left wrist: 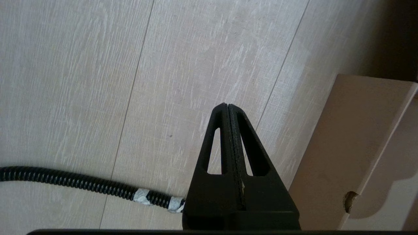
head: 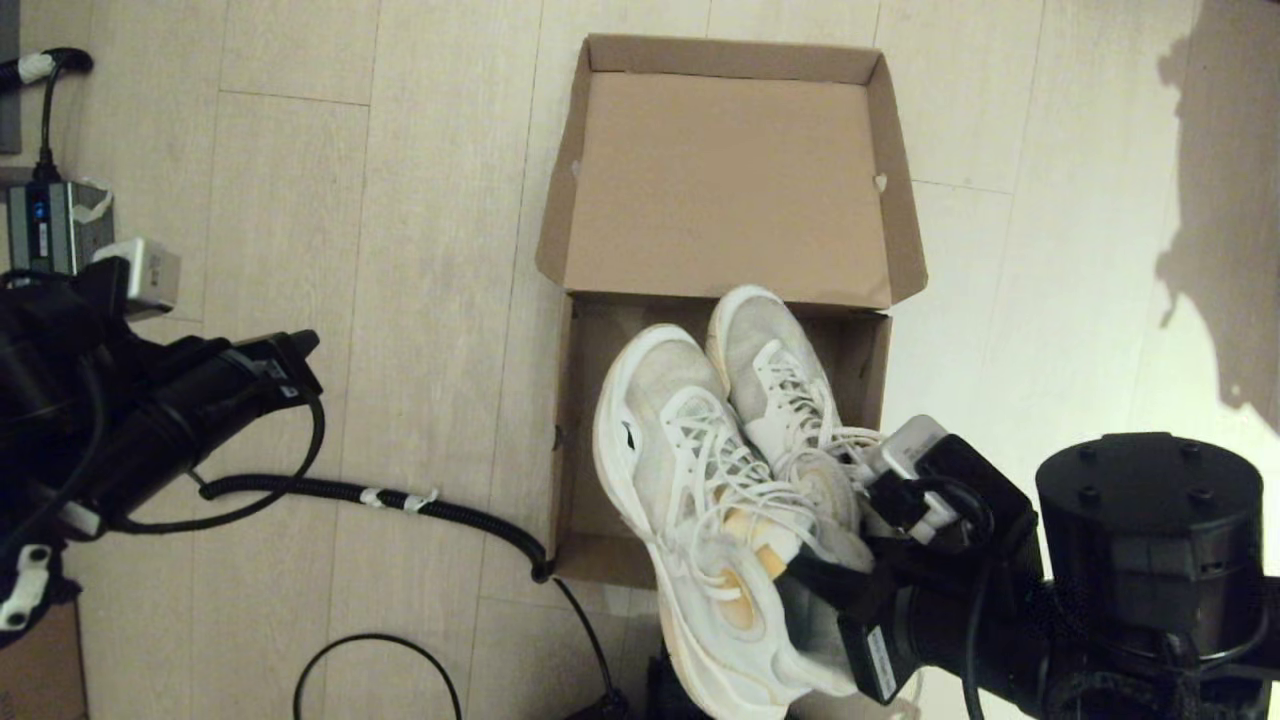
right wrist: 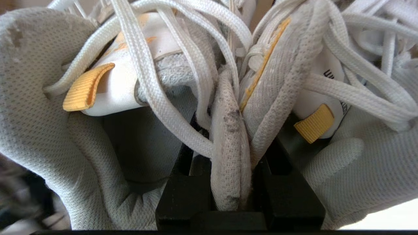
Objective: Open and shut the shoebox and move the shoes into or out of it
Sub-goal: Put the shoes into the shoe box
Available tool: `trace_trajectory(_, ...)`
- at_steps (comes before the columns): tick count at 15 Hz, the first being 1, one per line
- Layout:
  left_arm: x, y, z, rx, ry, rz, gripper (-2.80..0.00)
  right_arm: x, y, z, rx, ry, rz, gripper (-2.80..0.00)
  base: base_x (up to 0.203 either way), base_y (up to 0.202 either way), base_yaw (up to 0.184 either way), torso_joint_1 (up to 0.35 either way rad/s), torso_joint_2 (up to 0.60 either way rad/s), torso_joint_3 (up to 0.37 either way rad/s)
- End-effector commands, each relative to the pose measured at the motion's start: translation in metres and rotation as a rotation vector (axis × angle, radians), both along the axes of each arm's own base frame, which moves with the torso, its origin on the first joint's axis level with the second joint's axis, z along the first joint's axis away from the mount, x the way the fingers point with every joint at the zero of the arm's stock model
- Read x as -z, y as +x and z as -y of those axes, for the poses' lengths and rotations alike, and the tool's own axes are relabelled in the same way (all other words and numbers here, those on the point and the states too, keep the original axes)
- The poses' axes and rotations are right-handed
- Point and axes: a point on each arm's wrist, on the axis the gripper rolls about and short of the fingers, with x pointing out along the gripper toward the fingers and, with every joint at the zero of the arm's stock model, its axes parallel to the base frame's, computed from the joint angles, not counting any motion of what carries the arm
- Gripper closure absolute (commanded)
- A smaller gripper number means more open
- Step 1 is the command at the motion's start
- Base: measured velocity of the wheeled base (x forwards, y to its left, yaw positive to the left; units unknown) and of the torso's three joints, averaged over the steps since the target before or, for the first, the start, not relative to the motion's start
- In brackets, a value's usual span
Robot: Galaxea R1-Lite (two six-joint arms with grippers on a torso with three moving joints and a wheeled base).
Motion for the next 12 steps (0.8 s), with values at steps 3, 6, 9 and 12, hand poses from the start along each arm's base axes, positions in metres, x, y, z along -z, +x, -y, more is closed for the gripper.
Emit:
trace_trajectory(3,0.001,-0.001,0.0,0.001,-0.002,0.0,0.0,0.009,0.005,-0.004,0.034,-0.016,0.002,0.0,0.0,0.0,0.0,0.0,0.0,0.0)
trace_trajectory(6,0.001,-0.003,0.0,0.001,-0.002,0.0,0.0,0.016,0.009,-0.006,0.081,-0.022,0.019,0.0,0.0,0.0,0.0,0.0,0.0,0.0)
trace_trajectory(9,0.001,-0.004,0.0,0.0,-0.003,0.001,0.0,0.027,0.016,-0.014,0.089,-0.014,0.026,-2.8,0.0,0.0,0.0,0.0,0.0,0.0)
trace_trajectory(12,0.0,-0.004,-0.002,-0.008,-0.004,0.003,0.0,0.041,0.024,-0.024,0.102,-0.013,0.026,-2.8,0.0,0.0,0.0,0.0,0.0,0.0)
